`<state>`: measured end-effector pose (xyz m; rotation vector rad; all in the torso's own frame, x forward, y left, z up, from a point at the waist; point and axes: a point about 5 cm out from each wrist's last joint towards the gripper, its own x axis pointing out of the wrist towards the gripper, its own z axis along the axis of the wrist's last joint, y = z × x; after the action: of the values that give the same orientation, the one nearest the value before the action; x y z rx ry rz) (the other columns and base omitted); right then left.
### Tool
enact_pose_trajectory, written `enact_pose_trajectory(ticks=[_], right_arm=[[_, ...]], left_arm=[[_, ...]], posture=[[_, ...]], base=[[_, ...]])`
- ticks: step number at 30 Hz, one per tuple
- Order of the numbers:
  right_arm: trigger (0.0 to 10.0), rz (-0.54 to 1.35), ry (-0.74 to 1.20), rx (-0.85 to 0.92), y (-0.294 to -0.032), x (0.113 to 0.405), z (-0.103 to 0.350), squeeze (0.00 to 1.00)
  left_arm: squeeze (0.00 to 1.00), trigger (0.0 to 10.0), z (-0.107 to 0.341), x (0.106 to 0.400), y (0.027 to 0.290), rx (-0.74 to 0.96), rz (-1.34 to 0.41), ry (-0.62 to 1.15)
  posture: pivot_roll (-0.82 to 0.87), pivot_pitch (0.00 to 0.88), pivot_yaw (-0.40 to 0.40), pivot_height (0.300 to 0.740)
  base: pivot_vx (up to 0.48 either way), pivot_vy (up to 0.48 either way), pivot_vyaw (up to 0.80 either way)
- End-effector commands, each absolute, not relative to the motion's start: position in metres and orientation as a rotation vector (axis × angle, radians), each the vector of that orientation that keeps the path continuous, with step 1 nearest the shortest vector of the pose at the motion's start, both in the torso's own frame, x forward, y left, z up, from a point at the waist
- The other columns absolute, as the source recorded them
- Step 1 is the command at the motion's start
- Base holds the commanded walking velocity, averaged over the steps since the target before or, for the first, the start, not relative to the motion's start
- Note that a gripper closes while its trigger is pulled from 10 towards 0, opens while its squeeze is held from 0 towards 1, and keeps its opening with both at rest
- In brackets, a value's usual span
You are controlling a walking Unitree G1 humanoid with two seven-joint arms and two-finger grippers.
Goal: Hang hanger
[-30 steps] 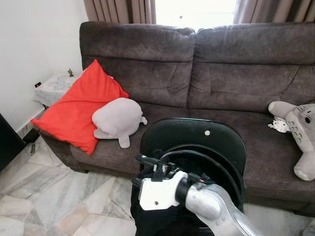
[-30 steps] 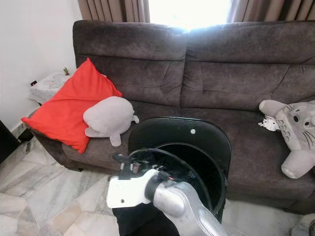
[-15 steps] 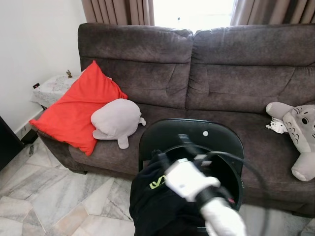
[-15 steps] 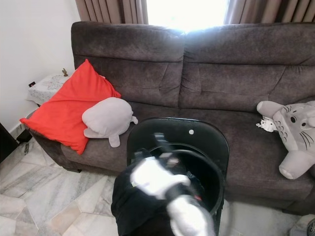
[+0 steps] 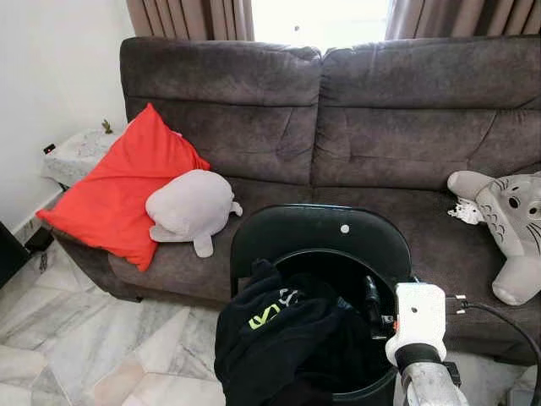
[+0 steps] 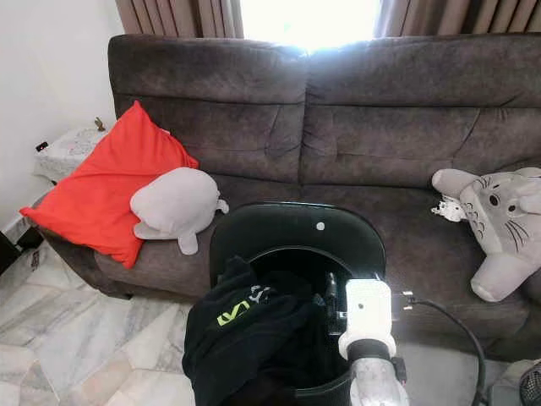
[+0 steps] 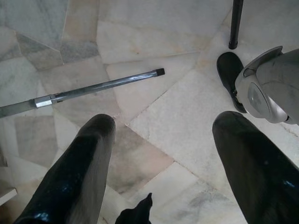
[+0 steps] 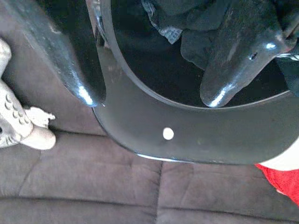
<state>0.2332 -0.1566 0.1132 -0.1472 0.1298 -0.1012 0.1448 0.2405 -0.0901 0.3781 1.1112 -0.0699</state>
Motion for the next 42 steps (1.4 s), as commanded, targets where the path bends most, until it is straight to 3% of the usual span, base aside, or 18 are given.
enact_pose_trajectory(ticks=[1, 8, 22, 27, 33, 42], right_arm=[[10.0, -0.125, 0.085, -0.043, -0.148, 0.242, 0.122, 0.0], [10.0, -0.198, 0.064, -0.007, -0.154, 0.243, 0.125, 0.0], [10.0, -0.057, 0.075, -0.156, -0.153, 0.223, 0.116, 0.0], [10.0, -0.095, 0.063, -0.16, -0.158, 0.228, 0.117, 0.0], [10.0, -0.064, 0.071, -0.15, -0.147, 0.228, 0.114, 0.0], [10.0, -0.077, 0.061, -0.158, -0.149, 0.234, 0.115, 0.0]], left_arm=[[0.0, 10.0, -0.09, 0.141, 0.247, 0.382, -0.045, 1.116], [0.0, 10.0, -0.09, 0.138, 0.248, 0.375, -0.044, 1.118], [0.0, 10.0, -0.088, 0.138, 0.253, 0.416, 0.008, 1.062], [0.0, 10.0, -0.085, 0.139, 0.255, 0.412, 0.087, 0.988], [0.0, 10.0, -0.087, 0.138, 0.25, 0.351, 0.036, 0.99], [0.0, 10.0, -0.088, 0.137, 0.249, 0.35, 0.027, 0.995]], posture=[[0.0, 0.0, 0.088, 0.74], [0.0, 0.0, 0.096, 0.74], [-0.03, 0.0, 0.093, 0.74], [-0.02, 0.0, 0.091, 0.74], [-0.02, 0.0, 0.091, 0.74], [-0.02, 0.0, 0.091, 0.74]], base=[[0.0, 0.0, 0.0], [0.0, 0.0, 0.0], [0.0, 0.0, 0.0], [0.0, 0.0, 0.0], [0.0, 0.0, 0.0], [0.0, 0.0, 0.0]])
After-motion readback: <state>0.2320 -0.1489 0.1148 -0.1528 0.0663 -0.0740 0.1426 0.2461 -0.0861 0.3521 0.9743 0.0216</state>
